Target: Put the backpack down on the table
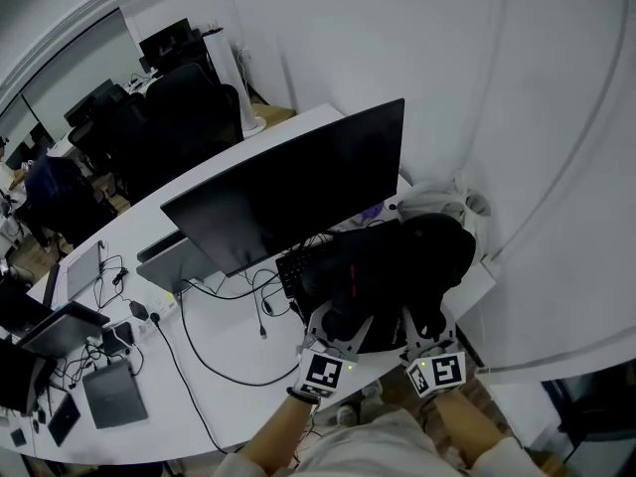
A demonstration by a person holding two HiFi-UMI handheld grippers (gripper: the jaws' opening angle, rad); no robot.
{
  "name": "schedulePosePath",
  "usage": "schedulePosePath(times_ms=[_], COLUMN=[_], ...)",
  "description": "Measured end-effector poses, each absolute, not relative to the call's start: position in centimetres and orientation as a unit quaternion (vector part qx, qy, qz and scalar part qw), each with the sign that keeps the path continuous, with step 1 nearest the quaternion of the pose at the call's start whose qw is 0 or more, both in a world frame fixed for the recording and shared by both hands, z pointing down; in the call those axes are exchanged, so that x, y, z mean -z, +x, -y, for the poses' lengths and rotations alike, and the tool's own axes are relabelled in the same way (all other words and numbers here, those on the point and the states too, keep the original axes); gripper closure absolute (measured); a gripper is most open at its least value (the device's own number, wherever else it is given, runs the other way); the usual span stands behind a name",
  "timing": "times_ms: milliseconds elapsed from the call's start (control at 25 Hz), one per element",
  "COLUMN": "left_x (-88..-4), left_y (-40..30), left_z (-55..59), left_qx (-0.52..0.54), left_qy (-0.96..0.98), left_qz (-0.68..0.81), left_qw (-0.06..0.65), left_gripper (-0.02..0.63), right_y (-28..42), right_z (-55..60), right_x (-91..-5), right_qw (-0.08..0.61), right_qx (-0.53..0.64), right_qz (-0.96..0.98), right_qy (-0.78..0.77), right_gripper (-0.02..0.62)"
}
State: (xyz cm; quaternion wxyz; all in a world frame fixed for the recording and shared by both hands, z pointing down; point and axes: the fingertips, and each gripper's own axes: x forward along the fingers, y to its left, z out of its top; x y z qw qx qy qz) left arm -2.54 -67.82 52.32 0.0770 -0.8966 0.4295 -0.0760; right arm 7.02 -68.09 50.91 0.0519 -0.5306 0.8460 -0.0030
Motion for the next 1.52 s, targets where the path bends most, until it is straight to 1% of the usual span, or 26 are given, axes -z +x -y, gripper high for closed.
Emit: schedulePosePath(times_ms=[200,240,280,760,1200,1400,1520], left_x=[-52.8,-52.8,-52.8,-53.7,-56.1,-56.5,-57.1], left_y=[-2.5,-2.7,-2.9,-4.4,-7.1,-8.4,-9.1], left_z=[65.3,65.0,64.6,60.2,56.2,54.6,53.0], left_qx=[0.091,0.089,0.088,0.098,0.125,0.120,0.135], left_qy=[-0.902,-0.901,-0.901,-0.899,-0.891,-0.882,-0.874], left_qz=[-0.413,-0.415,-0.416,-0.416,-0.429,-0.448,-0.460], left_qw=[0.087,0.086,0.085,0.092,0.085,0.079,0.086], left_gripper=[0.332,0.306,0.301,0.293,0.293,0.293,0.293], right_y=[7.4,7.4,7.5,8.1,8.6,9.2,9.8], right_z=[65.9,65.6,65.2,60.4,57.0,55.5,53.6], right_x=[-51.2,-51.2,-51.2,-52.0,-52.5,-52.6,-52.7], right_qw=[0.044,0.043,0.041,0.026,0.021,0.021,0.015], right_qx=[-0.007,-0.008,-0.009,-0.016,-0.018,-0.027,-0.038], right_qz=[-0.839,-0.838,-0.837,-0.820,-0.806,-0.802,-0.800], right_qy=[-0.542,-0.544,-0.546,-0.572,-0.592,-0.597,-0.599], right_gripper=[0.419,0.419,0.417,0.417,0.417,0.417,0.417])
